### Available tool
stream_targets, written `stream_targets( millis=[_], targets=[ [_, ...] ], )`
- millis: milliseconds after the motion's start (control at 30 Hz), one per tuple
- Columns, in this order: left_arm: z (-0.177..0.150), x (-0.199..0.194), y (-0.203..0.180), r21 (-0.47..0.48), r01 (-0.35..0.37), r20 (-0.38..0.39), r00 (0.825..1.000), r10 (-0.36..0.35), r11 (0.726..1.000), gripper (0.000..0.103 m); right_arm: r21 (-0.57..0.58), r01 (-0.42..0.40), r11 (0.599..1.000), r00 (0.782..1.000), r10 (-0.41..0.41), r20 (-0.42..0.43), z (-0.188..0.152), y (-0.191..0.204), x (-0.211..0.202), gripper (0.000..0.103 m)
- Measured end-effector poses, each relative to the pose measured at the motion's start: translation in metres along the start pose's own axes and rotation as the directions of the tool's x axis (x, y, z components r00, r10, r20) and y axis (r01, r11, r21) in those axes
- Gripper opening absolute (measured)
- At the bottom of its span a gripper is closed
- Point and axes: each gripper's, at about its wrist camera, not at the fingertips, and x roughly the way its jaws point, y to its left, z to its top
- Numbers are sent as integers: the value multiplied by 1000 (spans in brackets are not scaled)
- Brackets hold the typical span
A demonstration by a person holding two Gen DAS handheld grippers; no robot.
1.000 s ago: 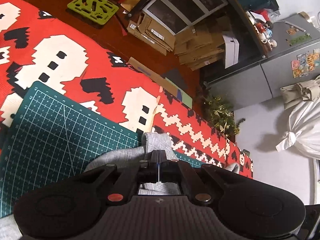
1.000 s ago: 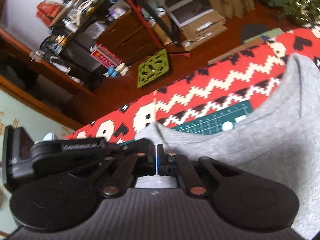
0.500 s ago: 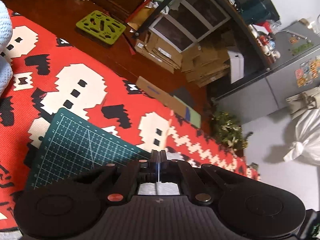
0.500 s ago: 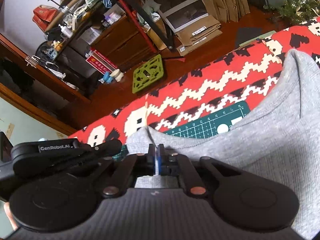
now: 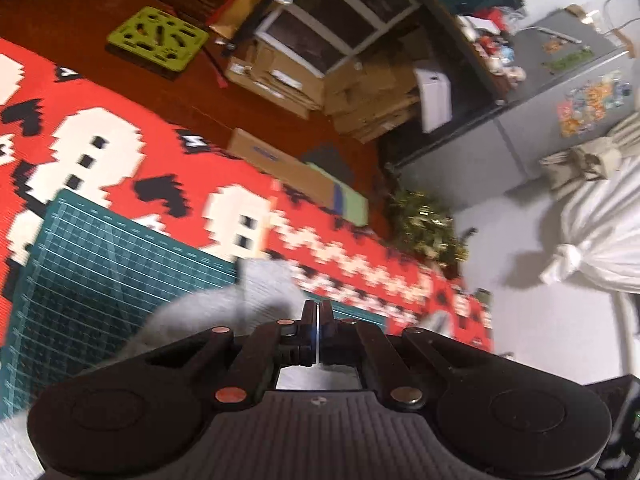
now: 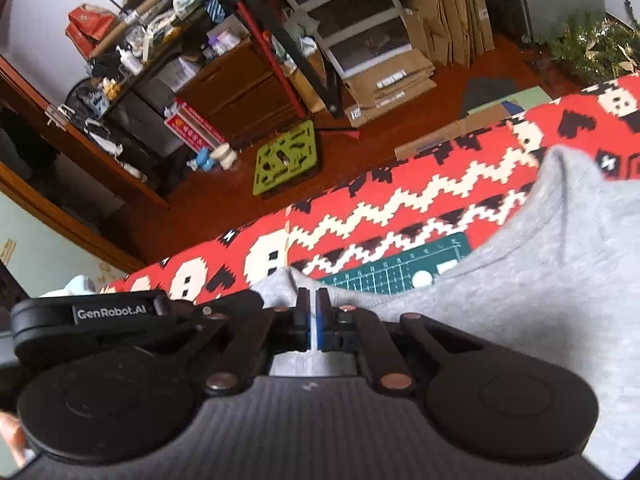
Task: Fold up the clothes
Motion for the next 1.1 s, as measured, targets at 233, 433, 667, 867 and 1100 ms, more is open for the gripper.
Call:
stream_targets(
  millis=[233,433,667,867,1100],
  targets=[
    [-7,-7,-17,34,36,-9,999,-36,999,1,-16,20,1000,998,-21,-54,-13,0,-16,3],
    [-6,-5,-15,33,25,-9,1000,-25,999,1,-7,58,998,997,-58,-43,-15,-7,5,3],
    [-4,1,-9,10,36,-39,999,-36,999,1,33,81,996,992,-84,92,8,-43,-51,4],
    [-9,10,-15,37,27,-58,998,-25,999,1,183,200,962,959,-231,166,26,-109,-96,7],
    [-10,18,-11,32,-11,-63,998,13,999,1,227,111,967,990,-129,65,23,-139,-65,5]
  ],
)
